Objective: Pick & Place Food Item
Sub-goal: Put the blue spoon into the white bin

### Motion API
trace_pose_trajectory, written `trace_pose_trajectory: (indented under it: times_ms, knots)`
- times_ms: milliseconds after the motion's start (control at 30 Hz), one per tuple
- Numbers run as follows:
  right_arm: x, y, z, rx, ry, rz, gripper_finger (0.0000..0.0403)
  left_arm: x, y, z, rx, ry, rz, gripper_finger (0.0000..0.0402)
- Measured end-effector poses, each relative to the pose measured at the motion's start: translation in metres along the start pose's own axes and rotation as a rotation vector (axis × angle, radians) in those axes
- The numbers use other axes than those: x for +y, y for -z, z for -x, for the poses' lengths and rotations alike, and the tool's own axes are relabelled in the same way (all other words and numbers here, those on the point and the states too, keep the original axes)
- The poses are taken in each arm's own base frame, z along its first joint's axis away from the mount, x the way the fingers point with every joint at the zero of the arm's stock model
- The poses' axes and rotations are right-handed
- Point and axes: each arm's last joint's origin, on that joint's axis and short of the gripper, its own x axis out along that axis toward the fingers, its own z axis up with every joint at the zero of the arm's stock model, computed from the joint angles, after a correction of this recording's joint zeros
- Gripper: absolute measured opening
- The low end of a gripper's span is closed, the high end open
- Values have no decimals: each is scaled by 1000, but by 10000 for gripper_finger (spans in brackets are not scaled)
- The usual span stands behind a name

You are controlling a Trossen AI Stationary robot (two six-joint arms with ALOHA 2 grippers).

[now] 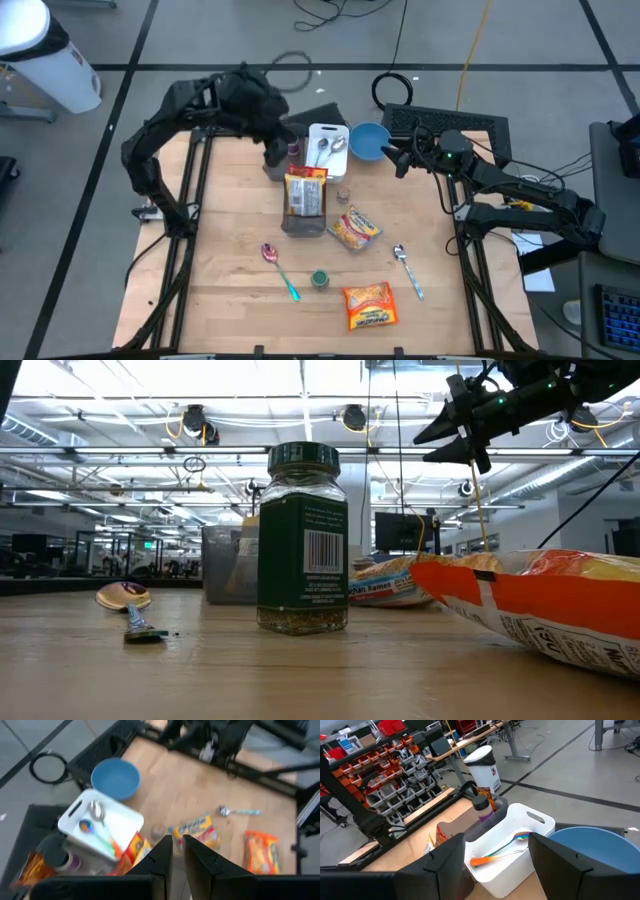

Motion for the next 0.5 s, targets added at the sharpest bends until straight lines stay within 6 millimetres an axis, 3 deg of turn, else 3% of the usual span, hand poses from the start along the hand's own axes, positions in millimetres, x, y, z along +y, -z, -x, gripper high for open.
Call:
trace_pose_trajectory:
  times_ms: [267,500]
  knots:
    - [1,0,0,11,-19,-58,212,-21,29,-16,128,-11,-57,49]
    - [11,6,0,52,-73,-152,212,-20,87,-4,-14,71,26,49]
